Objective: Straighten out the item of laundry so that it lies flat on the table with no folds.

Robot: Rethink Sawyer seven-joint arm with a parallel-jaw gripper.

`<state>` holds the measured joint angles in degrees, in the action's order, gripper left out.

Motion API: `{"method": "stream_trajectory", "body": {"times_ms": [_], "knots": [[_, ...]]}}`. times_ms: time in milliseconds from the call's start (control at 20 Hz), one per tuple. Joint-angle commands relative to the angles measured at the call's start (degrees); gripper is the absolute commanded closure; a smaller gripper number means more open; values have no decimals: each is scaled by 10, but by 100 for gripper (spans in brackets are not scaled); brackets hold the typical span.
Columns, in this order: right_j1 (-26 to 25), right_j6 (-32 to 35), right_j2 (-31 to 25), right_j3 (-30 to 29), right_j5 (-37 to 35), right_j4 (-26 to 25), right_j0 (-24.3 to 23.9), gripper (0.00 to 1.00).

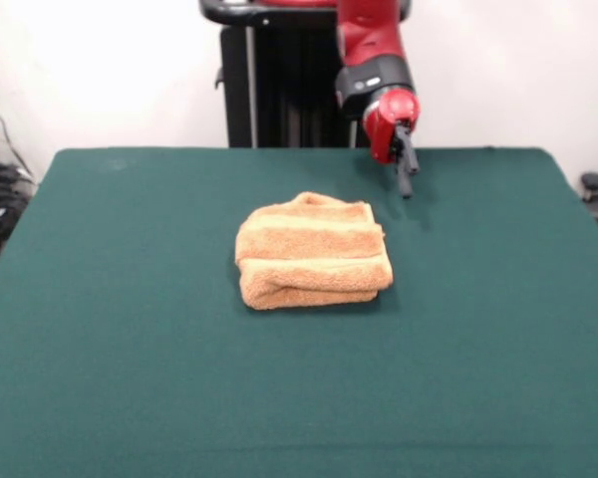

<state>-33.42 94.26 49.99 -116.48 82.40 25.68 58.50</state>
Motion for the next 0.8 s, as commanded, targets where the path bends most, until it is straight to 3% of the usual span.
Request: {"method": "stream_trajectory", "body": {"times_ms": [50, 800], "knots": [[-4, 82, -4, -4, 82, -18, -28, 0], [7, 64, -9, 4, 104, -30, -66, 0]]}}
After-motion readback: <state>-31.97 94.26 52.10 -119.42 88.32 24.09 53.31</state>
